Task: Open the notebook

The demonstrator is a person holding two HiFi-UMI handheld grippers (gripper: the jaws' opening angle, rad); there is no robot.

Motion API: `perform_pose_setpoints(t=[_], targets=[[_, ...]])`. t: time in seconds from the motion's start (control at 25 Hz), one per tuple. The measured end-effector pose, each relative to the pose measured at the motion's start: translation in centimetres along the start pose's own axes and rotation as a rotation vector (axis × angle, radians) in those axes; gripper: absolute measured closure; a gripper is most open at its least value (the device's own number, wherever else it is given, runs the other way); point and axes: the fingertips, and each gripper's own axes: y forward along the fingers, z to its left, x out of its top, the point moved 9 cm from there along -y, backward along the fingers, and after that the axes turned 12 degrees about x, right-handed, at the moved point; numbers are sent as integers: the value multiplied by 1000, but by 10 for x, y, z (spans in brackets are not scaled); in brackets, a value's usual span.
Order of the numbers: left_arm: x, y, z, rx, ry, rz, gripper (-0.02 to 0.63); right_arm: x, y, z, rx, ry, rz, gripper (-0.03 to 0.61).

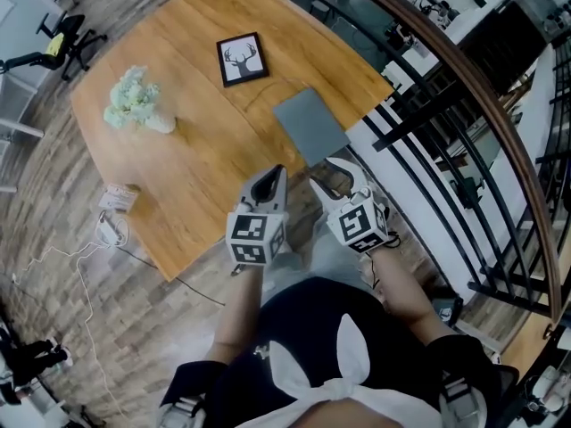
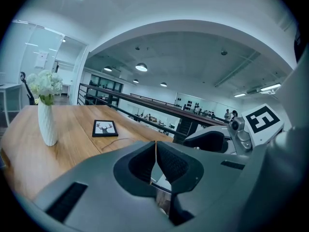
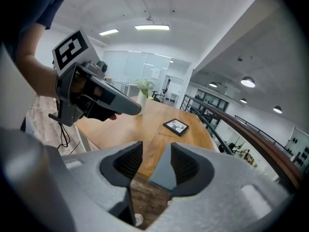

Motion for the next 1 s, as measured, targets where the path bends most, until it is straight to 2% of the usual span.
perform_pose_setpoints(t=[0.44, 1.0], targets=[[-2, 26, 7, 35, -23, 32, 589, -23, 36, -17, 82, -86, 109, 396], [-17, 57, 11, 65, -43, 117, 589, -51, 78, -32, 177, -118, 180, 396]])
